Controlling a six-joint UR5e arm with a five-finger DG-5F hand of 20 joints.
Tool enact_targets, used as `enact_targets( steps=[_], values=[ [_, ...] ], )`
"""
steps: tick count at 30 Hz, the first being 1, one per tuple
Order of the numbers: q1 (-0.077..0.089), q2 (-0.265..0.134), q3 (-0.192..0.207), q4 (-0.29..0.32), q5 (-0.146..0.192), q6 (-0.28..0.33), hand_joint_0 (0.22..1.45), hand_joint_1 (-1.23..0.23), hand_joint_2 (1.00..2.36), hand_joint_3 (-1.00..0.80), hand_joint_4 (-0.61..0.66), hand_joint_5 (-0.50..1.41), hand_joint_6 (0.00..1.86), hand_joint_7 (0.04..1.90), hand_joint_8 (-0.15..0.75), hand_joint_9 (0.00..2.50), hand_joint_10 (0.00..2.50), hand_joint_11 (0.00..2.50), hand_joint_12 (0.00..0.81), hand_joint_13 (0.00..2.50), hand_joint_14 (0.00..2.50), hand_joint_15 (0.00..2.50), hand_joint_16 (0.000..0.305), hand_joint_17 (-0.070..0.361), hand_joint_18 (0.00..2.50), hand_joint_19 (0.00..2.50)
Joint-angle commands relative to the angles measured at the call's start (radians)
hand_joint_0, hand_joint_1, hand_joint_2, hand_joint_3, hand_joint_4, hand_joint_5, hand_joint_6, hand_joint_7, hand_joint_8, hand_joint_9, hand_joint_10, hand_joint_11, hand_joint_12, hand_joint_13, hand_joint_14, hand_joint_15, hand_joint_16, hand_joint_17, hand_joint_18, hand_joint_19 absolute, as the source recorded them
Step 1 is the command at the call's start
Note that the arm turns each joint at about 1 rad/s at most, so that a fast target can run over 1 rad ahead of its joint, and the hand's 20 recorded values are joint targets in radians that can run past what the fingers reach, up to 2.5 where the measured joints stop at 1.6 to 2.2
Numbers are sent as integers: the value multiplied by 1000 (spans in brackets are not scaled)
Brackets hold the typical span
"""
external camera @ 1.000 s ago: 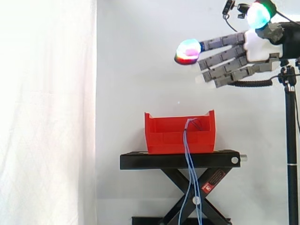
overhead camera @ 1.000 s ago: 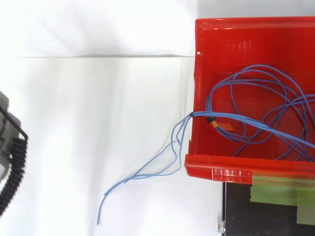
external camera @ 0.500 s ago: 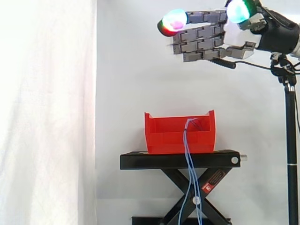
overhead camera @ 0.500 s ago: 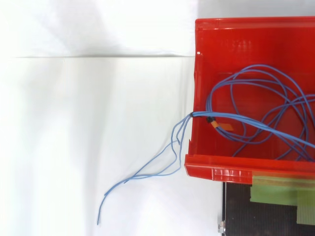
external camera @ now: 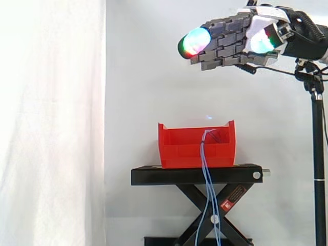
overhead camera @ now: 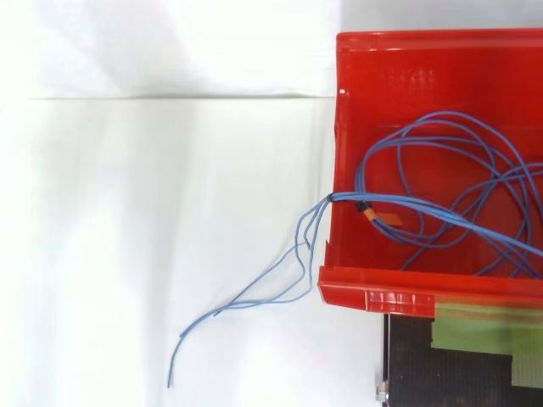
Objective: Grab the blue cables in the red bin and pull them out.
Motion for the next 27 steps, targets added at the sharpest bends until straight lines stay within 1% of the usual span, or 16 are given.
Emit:
enact_targets(
  steps=[1,2,3,5,6,11,13,14,15,16,19,20,22,24,25,27],
  values=[
    [7,-24,1,51,-56,-278,755,-1038,1000,-1000,218,586,6,675,237,420,7,191,348,302,6,160,52,117,246,268],
    [10,-36,1,76,-90,-353,756,-1034,1000,-1000,222,589,6,686,240,450,8,243,351,337,7,182,52,116,286,295],
    [12,-53,1,85,-108,-393,758,-1032,1000,-1000,212,594,5,698,249,499,11,322,353,380,10,216,51,115,320,324],
    [20,-95,1,119,-208,-554,758,-1029,1000,-1000,212,596,5,715,253,563,15,465,354,426,11,277,50,114,381,365],
    [23,-96,-1,131,-231,-608,758,-1029,1000,-1000,204,597,3,715,253,576,16,503,353,439,11,290,50,113,390,374],
    [30,-104,-1,119,-246,-825,760,-1025,1000,-1000,216,584,4,704,255,641,20,658,361,514,14,366,50,113,415,406],
    [30,-104,1,117,-260,-1036,760,-1023,1000,-1000,213,582,5,697,255,646,20,662,361,518,14,374,50,113,422,412],
    [30,-102,-1,120,-258,-1089,759,-1023,1000,-1000,215,582,6,691,256,646,21,659,361,520,14,377,50,114,424,408],
    [30,-102,1,133,-257,-1187,759,-1022,1000,-1000,218,577,6,681,256,647,20,663,363,528,15,390,50,114,427,419],
    [29,-104,1,140,-254,-1221,757,-1019,1000,-1000,221,575,6,669,257,647,21,672,364,531,15,391,50,113,431,417],
    [30,-104,-1,151,-238,-1284,755,-1014,1000,-1000,218,566,7,650,258,650,20,661,366,532,15,388,50,113,434,417],
    [30,-104,1,148,-209,-1313,755,-1014,1000,-1000,218,564,8,644,257,650,18,667,367,532,15,386,50,114,434,424],
    [30,-104,-1,137,-180,-1333,755,-1012,1000,-1000,220,561,8,643,256,652,21,676,366,530,14,379,51,114,435,417],
    [30,-105,-1,96,-146,-1378,755,-1010,1000,-1000,226,564,7,640,255,653,18,668,365,528,14,378,50,113,432,425],
    [32,-124,1,50,-123,-1436,755,-1010,1000,-1000,220,564,8,636,257,652,20,667,367,525,14,369,50,114,432,417],
    [32,-130,-1,31,-111,-1476,755,-1007,1000,-1000,222,564,8,626,255,653,20,659,366,517,14,368,50,113,432,417]
  ],
)
